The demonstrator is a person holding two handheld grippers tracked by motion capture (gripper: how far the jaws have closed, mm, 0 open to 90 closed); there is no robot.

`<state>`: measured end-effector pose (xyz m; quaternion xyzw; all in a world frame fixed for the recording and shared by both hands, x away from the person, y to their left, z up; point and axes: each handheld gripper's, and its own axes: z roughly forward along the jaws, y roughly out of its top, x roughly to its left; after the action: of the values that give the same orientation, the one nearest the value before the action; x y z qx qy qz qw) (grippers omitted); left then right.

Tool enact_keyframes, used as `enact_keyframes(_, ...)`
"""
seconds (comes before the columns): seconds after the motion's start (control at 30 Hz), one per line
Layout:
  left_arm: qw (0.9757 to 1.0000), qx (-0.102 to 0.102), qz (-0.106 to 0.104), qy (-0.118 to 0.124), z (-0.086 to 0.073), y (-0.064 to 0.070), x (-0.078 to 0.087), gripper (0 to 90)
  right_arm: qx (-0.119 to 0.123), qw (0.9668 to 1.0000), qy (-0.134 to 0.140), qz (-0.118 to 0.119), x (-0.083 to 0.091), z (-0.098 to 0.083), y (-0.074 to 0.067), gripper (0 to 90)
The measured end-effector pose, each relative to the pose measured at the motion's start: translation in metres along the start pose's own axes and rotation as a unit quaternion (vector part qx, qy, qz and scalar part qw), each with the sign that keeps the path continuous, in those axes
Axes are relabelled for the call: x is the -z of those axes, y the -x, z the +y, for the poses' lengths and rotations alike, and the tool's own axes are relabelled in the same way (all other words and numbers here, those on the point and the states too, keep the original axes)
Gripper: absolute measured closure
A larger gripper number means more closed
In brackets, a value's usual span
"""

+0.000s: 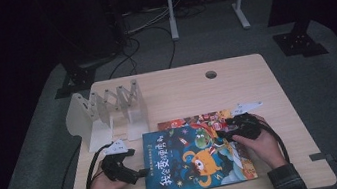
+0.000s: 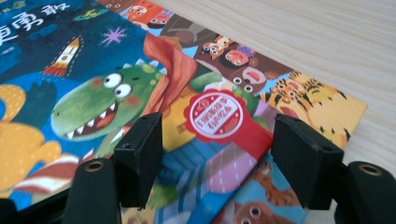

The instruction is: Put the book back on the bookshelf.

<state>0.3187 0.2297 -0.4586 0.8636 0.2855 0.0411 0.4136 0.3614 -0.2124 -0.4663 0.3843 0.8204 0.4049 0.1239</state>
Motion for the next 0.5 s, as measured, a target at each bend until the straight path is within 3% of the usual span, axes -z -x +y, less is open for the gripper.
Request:
enact_keyframes(0.2, 1.0000, 0.008, 0.005, 0.001, -0.003, -0.001, 0.000, 0.0, 0.025, 0.9997, 0.000, -0.008, 0.024, -0.007, 0.004, 34.8)
enact_keyframes(0.5, 0.9999, 0.015, 0.008, -0.001, -0.003, 0.002, -0.001, 0.0, 0.052, 0.9986, 0.000, 0.009, 0.046, -0.034, 0.008, 33.9)
